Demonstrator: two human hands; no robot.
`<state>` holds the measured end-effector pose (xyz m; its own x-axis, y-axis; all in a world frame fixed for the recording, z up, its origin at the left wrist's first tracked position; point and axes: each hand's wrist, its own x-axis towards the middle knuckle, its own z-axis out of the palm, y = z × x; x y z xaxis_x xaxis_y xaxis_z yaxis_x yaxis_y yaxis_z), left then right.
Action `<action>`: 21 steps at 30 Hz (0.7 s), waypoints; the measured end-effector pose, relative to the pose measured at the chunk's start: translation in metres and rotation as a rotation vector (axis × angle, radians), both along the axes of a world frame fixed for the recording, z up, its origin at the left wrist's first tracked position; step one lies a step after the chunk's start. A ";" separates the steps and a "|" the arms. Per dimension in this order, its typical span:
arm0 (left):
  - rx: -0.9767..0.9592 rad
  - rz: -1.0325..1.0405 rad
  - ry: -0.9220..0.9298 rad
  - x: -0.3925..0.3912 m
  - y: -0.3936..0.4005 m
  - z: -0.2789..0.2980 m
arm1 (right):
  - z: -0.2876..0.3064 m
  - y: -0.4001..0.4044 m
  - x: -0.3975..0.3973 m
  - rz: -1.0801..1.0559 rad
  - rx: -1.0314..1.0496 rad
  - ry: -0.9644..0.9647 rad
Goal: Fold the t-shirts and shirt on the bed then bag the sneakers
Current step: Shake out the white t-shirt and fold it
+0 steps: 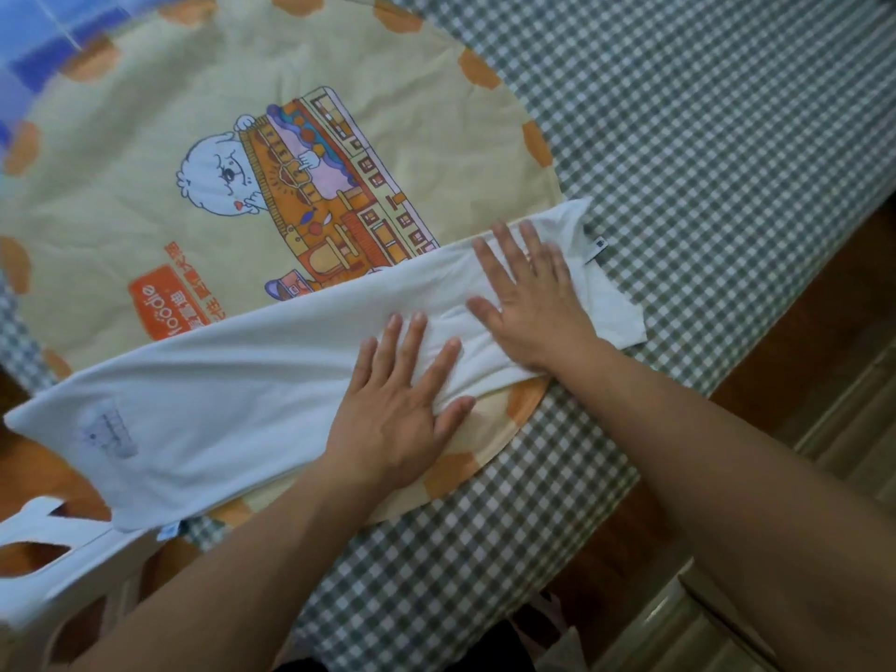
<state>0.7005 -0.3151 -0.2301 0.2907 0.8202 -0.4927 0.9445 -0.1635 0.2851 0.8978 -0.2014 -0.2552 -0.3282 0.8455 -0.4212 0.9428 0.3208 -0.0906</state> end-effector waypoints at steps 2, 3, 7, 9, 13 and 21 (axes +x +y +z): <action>0.006 0.124 0.010 -0.016 -0.008 0.001 | -0.004 0.001 0.008 -0.019 -0.016 -0.053; 0.026 0.192 0.021 -0.029 -0.016 0.003 | 0.000 0.000 0.005 -0.044 -0.014 -0.071; 0.104 0.569 0.112 -0.113 -0.051 0.012 | 0.021 -0.008 -0.048 -0.041 0.099 0.056; 0.133 0.737 0.170 -0.162 -0.054 0.010 | 0.019 0.000 -0.075 0.026 0.162 0.184; 0.364 0.657 0.241 -0.238 -0.035 -0.003 | 0.004 0.031 -0.090 0.042 0.322 0.241; 0.485 0.285 0.194 -0.288 0.018 0.012 | 0.014 0.059 -0.090 0.130 0.367 0.148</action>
<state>0.4122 -0.2969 -0.2180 -0.0319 0.9974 -0.0646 0.9976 0.0357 0.0591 0.8081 -0.1419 -0.2412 -0.4762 0.8785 -0.0393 0.8778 0.4723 -0.0796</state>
